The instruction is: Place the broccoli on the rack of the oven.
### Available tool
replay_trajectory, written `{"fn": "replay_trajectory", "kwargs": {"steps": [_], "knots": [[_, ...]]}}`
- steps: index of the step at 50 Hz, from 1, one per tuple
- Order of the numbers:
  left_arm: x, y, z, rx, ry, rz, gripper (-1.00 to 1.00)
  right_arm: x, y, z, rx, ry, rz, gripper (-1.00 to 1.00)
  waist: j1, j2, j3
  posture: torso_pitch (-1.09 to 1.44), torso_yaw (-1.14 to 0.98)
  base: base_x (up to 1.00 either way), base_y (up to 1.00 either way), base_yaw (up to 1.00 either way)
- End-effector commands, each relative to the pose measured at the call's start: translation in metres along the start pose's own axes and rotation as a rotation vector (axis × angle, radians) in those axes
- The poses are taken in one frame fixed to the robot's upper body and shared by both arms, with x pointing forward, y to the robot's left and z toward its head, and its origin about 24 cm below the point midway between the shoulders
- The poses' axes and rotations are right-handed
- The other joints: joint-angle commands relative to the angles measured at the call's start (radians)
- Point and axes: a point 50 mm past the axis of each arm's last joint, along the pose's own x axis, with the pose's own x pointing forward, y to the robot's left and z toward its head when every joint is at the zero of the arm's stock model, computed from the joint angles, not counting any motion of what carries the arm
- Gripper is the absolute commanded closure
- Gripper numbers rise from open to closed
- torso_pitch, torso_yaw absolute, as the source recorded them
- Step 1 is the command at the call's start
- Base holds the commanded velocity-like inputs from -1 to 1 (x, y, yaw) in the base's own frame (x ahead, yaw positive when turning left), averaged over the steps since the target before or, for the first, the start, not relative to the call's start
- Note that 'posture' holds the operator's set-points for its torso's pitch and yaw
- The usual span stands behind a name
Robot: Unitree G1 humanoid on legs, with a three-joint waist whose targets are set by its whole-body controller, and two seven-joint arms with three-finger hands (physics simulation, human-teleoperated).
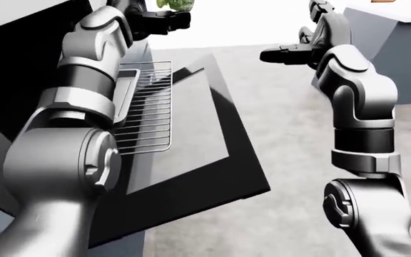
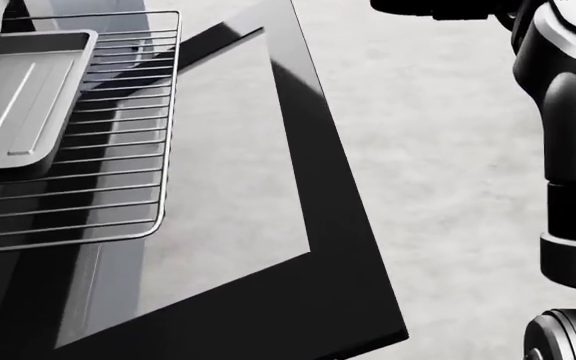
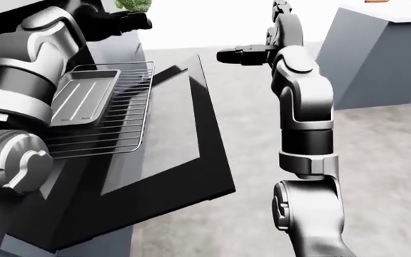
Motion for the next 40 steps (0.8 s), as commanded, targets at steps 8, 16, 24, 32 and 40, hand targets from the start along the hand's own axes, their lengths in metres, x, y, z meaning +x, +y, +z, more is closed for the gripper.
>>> {"fn": "replay_trajectory", "kwargs": {"steps": [8, 16, 24, 32, 40], "knots": [[-0.003, 0.001, 0.025, 0.019, -0.089, 0.007, 0.20, -0.003, 0.004, 0.022, 0.001, -0.085, 0.018, -1.00, -0.004, 0.000, -0.049, 0.00, 0.00, 0.00, 0.00, 0.00], [-0.003, 0.000, 0.024, 0.019, -0.087, 0.006, 0.20, -0.004, 0.004, 0.018, 0.006, -0.087, 0.020, -1.00, 0.005, -0.013, -0.048, 0.00, 0.00, 0.00, 0.00, 0.00], [-0.003, 0.001, 0.022, 0.017, -0.084, 0.008, 0.20, -0.003, 0.004, 0.016, 0.000, -0.080, 0.018, -1.00, 0.029, -0.005, -0.050, 0.00, 0.00, 0.00, 0.00, 0.57], [-0.004, 0.004, 0.021, 0.016, -0.085, 0.013, 0.20, -0.003, 0.002, 0.018, -0.008, -0.078, 0.002, -1.00, 0.010, 0.017, -0.048, 0.00, 0.00, 0.00, 0.01, 0.18], [-0.006, 0.012, 0.013, 0.020, -0.066, 0.042, 0.20, -0.002, 0.003, 0.016, -0.006, -0.075, 0.007, -1.00, 0.001, 0.014, -0.040, 0.00, 0.00, 0.00, 0.00, 0.00]]}}
